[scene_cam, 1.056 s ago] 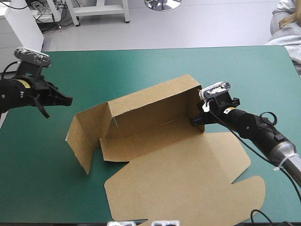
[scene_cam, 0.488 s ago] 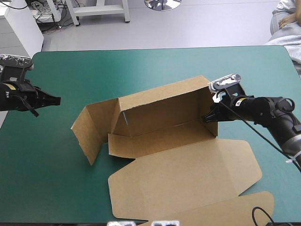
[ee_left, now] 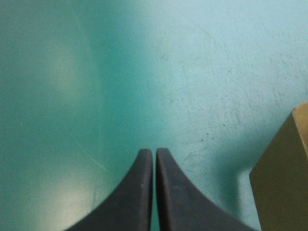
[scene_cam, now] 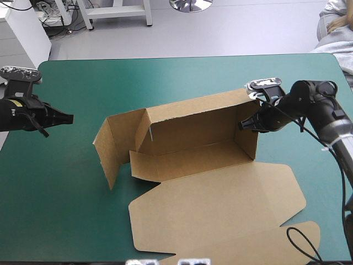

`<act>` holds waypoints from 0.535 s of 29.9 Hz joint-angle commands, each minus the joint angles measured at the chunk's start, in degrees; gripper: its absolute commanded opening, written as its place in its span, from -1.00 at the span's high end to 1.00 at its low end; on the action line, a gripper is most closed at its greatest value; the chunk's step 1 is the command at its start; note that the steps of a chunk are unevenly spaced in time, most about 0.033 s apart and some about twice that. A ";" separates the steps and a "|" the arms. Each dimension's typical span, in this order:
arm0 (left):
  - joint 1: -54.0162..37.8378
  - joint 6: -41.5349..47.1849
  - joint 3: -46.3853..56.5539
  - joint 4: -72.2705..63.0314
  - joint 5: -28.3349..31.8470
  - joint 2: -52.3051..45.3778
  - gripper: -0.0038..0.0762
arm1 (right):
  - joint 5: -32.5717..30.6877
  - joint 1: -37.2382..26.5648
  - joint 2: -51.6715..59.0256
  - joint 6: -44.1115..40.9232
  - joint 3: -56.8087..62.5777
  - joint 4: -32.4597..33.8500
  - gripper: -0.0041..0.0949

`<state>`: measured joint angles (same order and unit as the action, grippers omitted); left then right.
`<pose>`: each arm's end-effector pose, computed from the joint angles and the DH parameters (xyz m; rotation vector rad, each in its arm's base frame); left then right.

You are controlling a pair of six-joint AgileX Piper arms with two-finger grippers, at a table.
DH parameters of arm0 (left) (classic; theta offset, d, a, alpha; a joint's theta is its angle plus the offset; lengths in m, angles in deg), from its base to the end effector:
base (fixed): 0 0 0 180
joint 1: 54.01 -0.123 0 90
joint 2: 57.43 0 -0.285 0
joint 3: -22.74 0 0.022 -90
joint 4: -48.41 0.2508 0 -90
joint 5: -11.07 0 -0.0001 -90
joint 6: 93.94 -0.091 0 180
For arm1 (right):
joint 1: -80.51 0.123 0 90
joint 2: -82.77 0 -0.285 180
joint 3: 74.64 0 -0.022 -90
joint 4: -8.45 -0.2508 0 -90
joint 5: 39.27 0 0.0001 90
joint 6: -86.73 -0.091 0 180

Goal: Fold the box

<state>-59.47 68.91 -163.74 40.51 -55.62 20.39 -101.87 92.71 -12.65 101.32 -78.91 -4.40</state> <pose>0.2310 0.0105 0.4357 0.2369 2.3851 0.0065 0.3073 0.0848 0.3441 -0.5436 2.6106 0.2857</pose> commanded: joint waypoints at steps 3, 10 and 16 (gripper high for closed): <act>-0.08 0.31 -1.36 -1.49 3.27 -1.27 0.89 | 1.94 -0.36 -5.77 -1.07 -10.32 -1.53 0.95; -0.08 0.19 -1.36 -1.62 3.49 -1.27 0.89 | -3.57 -0.36 -16.84 -2.31 -22.94 -1.41 0.95; -0.08 0.19 -1.36 -1.62 3.39 -1.27 0.89 | -6.71 -0.36 -20.56 -2.02 -29.70 -1.23 0.95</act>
<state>-59.47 68.91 -163.74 40.10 -55.19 20.39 -109.46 92.53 -34.15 98.93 -105.76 -4.56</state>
